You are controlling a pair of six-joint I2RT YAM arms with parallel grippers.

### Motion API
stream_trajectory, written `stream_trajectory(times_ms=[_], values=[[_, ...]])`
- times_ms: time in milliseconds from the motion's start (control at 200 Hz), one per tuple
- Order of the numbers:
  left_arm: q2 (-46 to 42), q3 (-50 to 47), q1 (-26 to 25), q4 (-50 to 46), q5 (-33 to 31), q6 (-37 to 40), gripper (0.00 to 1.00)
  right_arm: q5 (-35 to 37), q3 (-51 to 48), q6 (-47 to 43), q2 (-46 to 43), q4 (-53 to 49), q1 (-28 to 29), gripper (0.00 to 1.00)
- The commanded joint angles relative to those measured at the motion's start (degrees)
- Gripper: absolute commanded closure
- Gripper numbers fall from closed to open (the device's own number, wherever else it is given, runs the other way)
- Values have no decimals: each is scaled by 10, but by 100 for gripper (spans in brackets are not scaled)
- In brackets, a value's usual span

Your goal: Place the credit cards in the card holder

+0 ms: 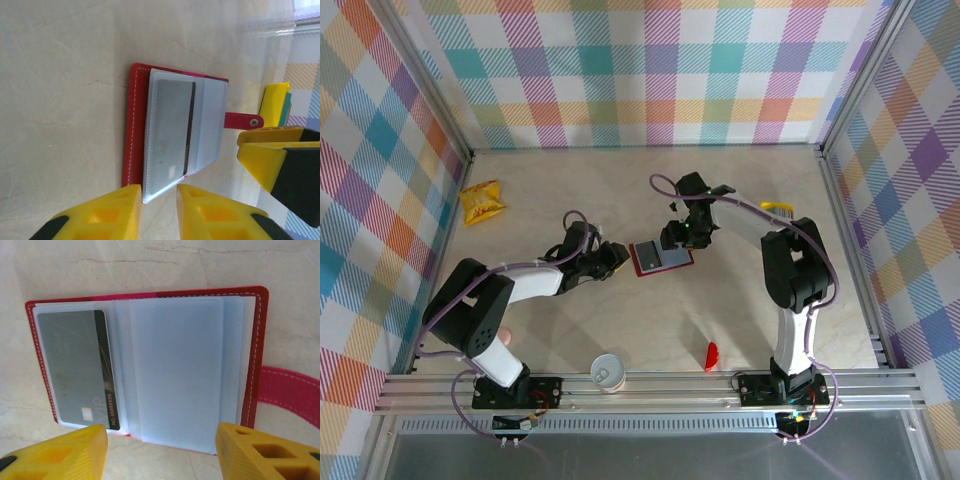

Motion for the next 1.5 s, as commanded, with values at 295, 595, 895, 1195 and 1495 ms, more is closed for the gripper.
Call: stream_trajectory(times_ms=[295, 595, 895, 1195, 1495], values=[[49, 52, -5, -25, 7, 37, 97, 0, 27, -22, 32, -5, -1, 42], [74, 82, -5, -58, 4, 67, 100, 10, 31, -25, 40, -7, -1, 43], [105, 88, -5, -49, 12, 69, 100, -2, 31, -34, 48, -3, -1, 43], [121, 87, -5, -39, 17, 70, 99, -24, 29, -30, 52, 2, -1, 44], [130, 88, -5, -31, 21, 69, 99, -50, 29, -16, 38, 16, -2, 45]])
